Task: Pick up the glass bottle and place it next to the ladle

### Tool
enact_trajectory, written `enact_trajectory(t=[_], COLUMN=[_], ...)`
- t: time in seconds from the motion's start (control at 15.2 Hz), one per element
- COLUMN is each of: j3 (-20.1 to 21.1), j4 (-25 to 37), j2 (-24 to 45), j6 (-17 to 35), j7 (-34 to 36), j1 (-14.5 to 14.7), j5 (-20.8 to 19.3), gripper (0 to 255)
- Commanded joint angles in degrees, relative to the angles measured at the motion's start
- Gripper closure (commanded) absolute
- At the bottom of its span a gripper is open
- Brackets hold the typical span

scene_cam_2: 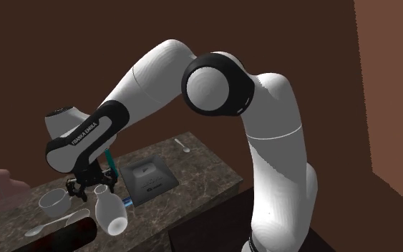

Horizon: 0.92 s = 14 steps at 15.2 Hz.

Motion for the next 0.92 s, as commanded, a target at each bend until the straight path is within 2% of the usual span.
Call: enact_trajectory(t=[0.0,0.07,0.33,0.86], j3=[0.0,0.0,0.73,0.72], j4=[0.0,0.0,3.32,3.32], j2=[0.0,0.0,-3.23,-3.23], j6=[0.0,0.0,-6.31,-6.31], j7=[0.0,0.0,-1.07,-1.07], j1=[0.0,0.0,-0.63,-0.63], j5=[0.0,0.0,1.64,1.64], gripper=[0,0,0,0])
